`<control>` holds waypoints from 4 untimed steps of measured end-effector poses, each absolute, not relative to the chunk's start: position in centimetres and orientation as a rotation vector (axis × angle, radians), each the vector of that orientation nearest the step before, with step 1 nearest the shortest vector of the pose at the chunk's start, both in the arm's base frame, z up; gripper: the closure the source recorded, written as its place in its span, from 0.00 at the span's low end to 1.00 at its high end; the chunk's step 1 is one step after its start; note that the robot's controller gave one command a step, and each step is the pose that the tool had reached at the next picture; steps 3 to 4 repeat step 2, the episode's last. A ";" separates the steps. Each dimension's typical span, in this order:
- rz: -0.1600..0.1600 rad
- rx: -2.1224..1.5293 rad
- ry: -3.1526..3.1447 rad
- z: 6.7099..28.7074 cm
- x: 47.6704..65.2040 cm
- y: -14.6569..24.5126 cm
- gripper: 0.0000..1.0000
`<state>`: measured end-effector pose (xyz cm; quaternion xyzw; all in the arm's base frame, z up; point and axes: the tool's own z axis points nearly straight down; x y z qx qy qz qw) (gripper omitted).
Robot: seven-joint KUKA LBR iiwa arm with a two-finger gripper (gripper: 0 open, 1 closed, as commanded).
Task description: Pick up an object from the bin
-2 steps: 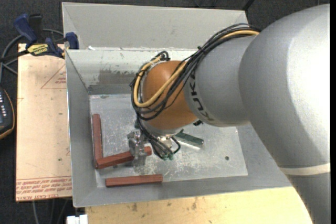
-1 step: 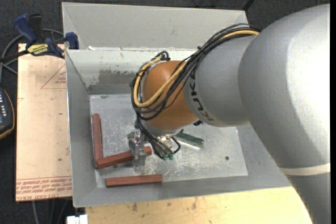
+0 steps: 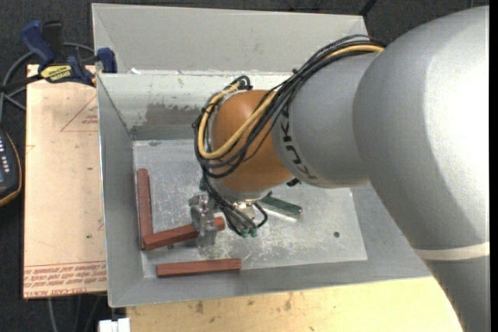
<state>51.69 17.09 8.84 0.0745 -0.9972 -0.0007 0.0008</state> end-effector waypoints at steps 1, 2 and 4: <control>-0.002 0.234 -3.131 8.8 51.7 17.1 1.00; -0.003 0.705 -3.072 20.7 56.1 20.3 1.00; -0.003 0.705 -3.072 20.7 56.1 20.3 1.00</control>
Offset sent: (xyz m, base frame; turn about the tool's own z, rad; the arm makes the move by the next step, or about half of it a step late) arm 0.0000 0.0000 0.0000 0.0000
